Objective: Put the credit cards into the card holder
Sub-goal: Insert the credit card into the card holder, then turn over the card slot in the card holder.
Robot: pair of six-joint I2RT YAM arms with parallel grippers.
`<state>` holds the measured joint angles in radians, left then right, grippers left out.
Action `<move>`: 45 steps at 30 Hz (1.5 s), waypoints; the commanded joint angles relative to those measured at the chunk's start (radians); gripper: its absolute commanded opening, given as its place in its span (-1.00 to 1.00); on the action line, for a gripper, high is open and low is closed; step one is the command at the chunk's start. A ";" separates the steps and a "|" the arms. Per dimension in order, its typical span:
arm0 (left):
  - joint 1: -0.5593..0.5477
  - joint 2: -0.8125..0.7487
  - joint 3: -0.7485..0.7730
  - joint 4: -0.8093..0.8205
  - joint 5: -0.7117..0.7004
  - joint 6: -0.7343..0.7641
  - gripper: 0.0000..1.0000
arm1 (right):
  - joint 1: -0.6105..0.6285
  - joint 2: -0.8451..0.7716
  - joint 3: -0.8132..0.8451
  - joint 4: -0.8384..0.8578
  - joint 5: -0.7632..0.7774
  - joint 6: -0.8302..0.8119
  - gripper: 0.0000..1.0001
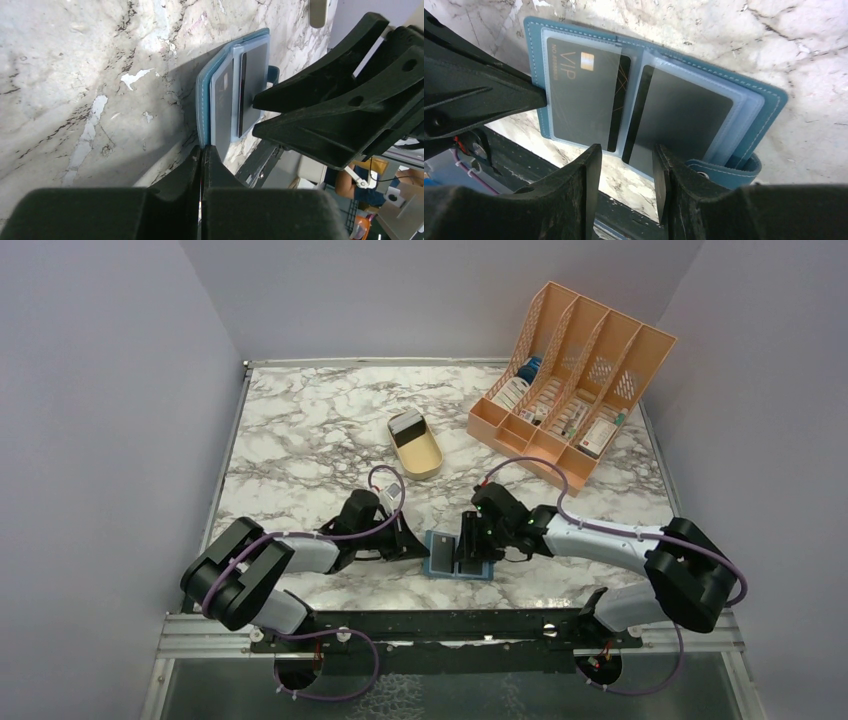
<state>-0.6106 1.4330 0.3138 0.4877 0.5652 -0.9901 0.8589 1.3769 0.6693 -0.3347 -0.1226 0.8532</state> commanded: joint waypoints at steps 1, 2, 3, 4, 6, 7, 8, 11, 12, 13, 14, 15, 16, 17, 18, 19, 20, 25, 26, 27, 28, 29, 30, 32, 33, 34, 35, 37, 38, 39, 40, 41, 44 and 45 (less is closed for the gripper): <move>-0.004 -0.023 -0.005 0.042 -0.001 -0.010 -1.00 | 0.025 0.024 0.001 0.029 0.009 0.011 -0.16; -0.003 -0.031 -0.011 0.042 -0.006 -0.014 -1.00 | 0.028 0.031 0.013 0.012 0.028 0.010 -0.16; -0.003 -0.041 -0.017 0.041 -0.015 -0.020 -1.00 | 0.038 0.038 0.025 -0.012 0.057 0.010 -0.16; -0.003 -0.052 -0.026 0.041 -0.022 -0.028 -1.00 | 0.044 0.045 0.035 -0.038 0.084 0.010 -0.16; -0.003 -0.070 -0.041 0.042 -0.038 -0.037 -1.00 | 0.050 0.057 0.060 -0.098 0.142 0.013 -0.16; -0.003 -0.076 -0.047 0.042 -0.044 -0.039 -1.00 | 0.051 0.056 0.070 -0.125 0.177 0.017 -0.16; -0.003 -0.081 -0.051 0.041 -0.049 -0.040 -1.00 | 0.052 0.052 0.079 -0.154 0.209 0.020 -0.16; -0.003 -0.080 -0.064 0.040 -0.055 -0.041 -1.00 | 0.052 0.023 0.100 -0.215 0.290 0.025 -0.16; -0.003 -0.079 -0.066 0.040 -0.056 -0.041 -1.00 | 0.052 0.015 0.105 -0.227 0.304 0.024 -0.16; -0.003 -0.075 -0.069 0.039 -0.056 -0.042 -1.00 | 0.052 0.008 0.108 -0.231 0.313 0.024 -0.16; -0.003 -0.074 -0.070 0.038 -0.056 -0.041 -1.00 | 0.052 0.004 0.105 -0.228 0.316 0.024 -0.16; -0.003 -0.072 -0.071 0.038 -0.055 -0.040 -1.00 | 0.052 0.006 0.104 -0.224 0.318 0.024 -0.15; -0.003 -0.071 -0.073 0.038 -0.055 -0.041 -1.00 | 0.052 0.010 0.101 -0.220 0.317 0.023 -0.15; -0.003 -0.072 -0.074 0.038 -0.055 -0.040 -1.00 | 0.052 0.017 0.098 -0.216 0.312 0.023 -0.15; -0.003 -0.073 -0.075 0.038 -0.055 -0.040 -1.00 | 0.052 0.023 0.090 -0.206 0.308 0.028 -0.15; -0.003 -0.077 -0.076 0.038 -0.057 -0.040 -1.00 | 0.052 0.027 0.079 -0.192 0.308 0.035 -0.15; -0.003 -0.080 -0.078 0.037 -0.058 -0.040 -1.00 | 0.052 0.029 0.070 -0.181 0.307 0.042 -0.14; -0.003 -0.087 -0.084 0.032 -0.064 -0.034 -1.00 | 0.052 0.015 0.033 -0.087 0.252 0.036 -0.12; -0.003 -0.085 -0.084 0.032 -0.064 -0.035 -1.00 | 0.051 0.012 0.027 -0.076 0.244 0.041 -0.12; -0.003 -0.084 -0.084 0.032 -0.063 -0.035 -1.00 | 0.051 0.010 0.022 -0.065 0.239 0.042 -0.12; -0.003 -0.082 -0.083 0.032 -0.064 -0.035 -1.00 | 0.051 0.007 0.018 -0.056 0.234 0.044 -0.12; -0.003 -0.079 -0.082 0.032 -0.063 -0.035 -1.00 | 0.052 0.007 0.017 -0.052 0.231 0.044 -0.12; -0.003 -0.077 -0.080 0.032 -0.063 -0.033 -1.00 | 0.051 0.007 0.015 -0.050 0.228 0.044 -0.12; -0.003 -0.076 -0.078 0.032 -0.064 -0.033 -1.00 | 0.052 0.002 0.011 -0.039 0.220 0.042 -0.12; -0.003 -0.076 -0.078 0.032 -0.067 -0.033 -1.00 | 0.051 0.001 0.009 -0.035 0.215 0.042 -0.12; -0.003 -0.074 -0.078 0.032 -0.068 -0.032 -1.00 | 0.052 -0.001 0.008 -0.029 0.210 0.041 -0.12; -0.003 -0.075 -0.078 0.032 -0.067 -0.033 -1.00 | 0.051 -0.003 0.007 -0.027 0.208 0.041 -0.12; -0.003 -0.073 -0.078 0.031 -0.065 -0.034 -1.00 | 0.051 -0.006 0.011 -0.036 0.206 0.039 -0.13; -0.004 -0.074 -0.078 0.032 -0.065 -0.034 -1.00 | 0.052 -0.009 0.015 -0.042 0.209 0.039 -0.13; -0.003 -0.075 -0.079 0.031 -0.068 -0.034 -1.00 | 0.051 -0.014 0.020 -0.054 0.217 0.037 -0.13; -0.003 -0.078 -0.081 0.031 -0.069 -0.036 -1.00 | 0.052 -0.016 0.028 -0.071 0.234 0.035 -0.14; -0.003 -0.078 -0.081 0.031 -0.069 -0.036 -1.00 | 0.051 -0.017 0.038 -0.087 0.251 0.034 -0.14; -0.003 -0.078 -0.081 0.030 -0.070 -0.037 -1.00 | 0.052 -0.015 0.058 -0.113 0.264 0.023 -0.14; -0.003 -0.078 -0.081 0.030 -0.071 -0.039 -1.00 | 0.051 -0.013 0.060 -0.114 0.262 0.021 -0.14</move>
<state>-0.6109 1.3624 0.2436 0.5053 0.5220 -1.0298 0.9085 1.3815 0.6945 -0.4347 0.1154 0.8845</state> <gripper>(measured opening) 0.012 0.432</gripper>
